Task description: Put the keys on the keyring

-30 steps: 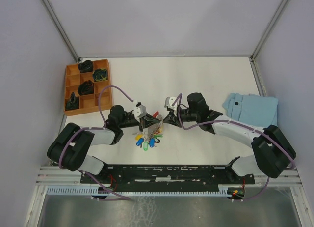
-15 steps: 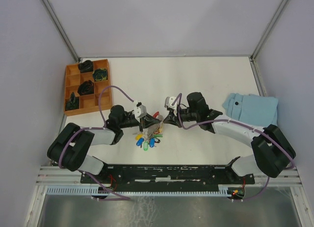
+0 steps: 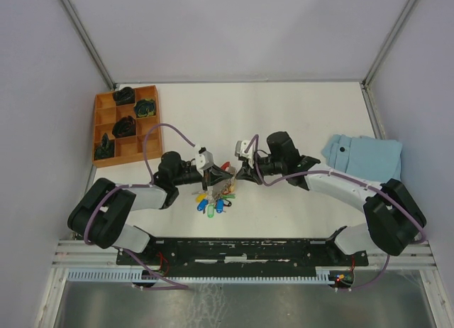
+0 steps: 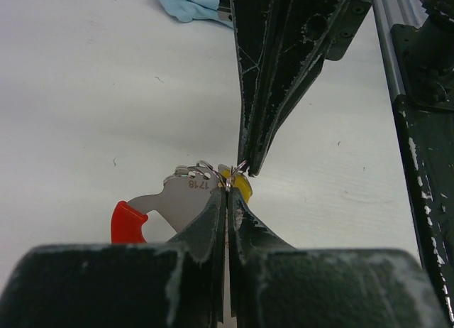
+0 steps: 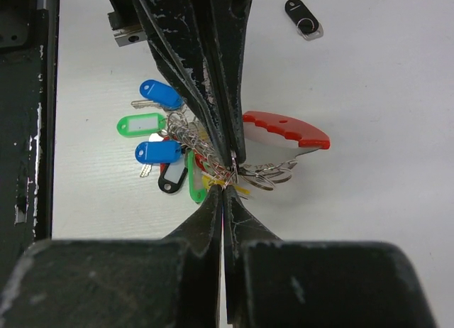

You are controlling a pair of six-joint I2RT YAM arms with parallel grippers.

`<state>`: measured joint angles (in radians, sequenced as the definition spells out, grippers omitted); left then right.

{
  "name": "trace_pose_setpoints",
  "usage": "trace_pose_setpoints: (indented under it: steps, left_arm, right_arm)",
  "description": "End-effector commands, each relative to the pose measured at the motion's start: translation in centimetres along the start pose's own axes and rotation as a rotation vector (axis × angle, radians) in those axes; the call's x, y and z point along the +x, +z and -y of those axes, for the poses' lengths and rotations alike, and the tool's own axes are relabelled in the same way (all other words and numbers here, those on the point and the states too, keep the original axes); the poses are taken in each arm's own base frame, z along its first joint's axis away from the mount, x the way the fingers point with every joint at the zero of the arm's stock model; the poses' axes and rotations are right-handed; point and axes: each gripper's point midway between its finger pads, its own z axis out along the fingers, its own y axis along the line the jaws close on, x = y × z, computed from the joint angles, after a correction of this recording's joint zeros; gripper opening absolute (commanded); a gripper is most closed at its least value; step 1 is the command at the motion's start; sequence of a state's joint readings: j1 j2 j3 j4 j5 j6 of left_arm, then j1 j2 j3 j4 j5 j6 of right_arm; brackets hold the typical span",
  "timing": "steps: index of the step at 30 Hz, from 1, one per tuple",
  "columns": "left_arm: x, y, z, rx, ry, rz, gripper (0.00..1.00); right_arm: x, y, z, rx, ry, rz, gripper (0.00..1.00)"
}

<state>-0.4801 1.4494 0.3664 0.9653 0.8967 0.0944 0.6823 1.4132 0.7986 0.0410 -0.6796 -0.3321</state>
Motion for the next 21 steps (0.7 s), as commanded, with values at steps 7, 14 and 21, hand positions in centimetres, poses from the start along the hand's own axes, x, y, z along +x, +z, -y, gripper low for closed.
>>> trace_pose_setpoints:
  steps: [7,14,21]
  left_arm:
    - [-2.9,0.2,-2.3,-0.132,-0.029,0.064,0.03]
    - [-3.8,-0.2,-2.0,-0.147,-0.042,0.125,0.03]
    - [-4.4,-0.4,-1.7,-0.153,-0.052,0.161,0.03]
  right_arm:
    - [-1.0,0.6,0.0,0.023,-0.133,-0.04,0.01]
    - [0.0,0.7,0.6,0.072,-0.124,-0.043,0.01]
    - [0.4,1.0,0.8,0.084,-0.116,-0.046,0.01]
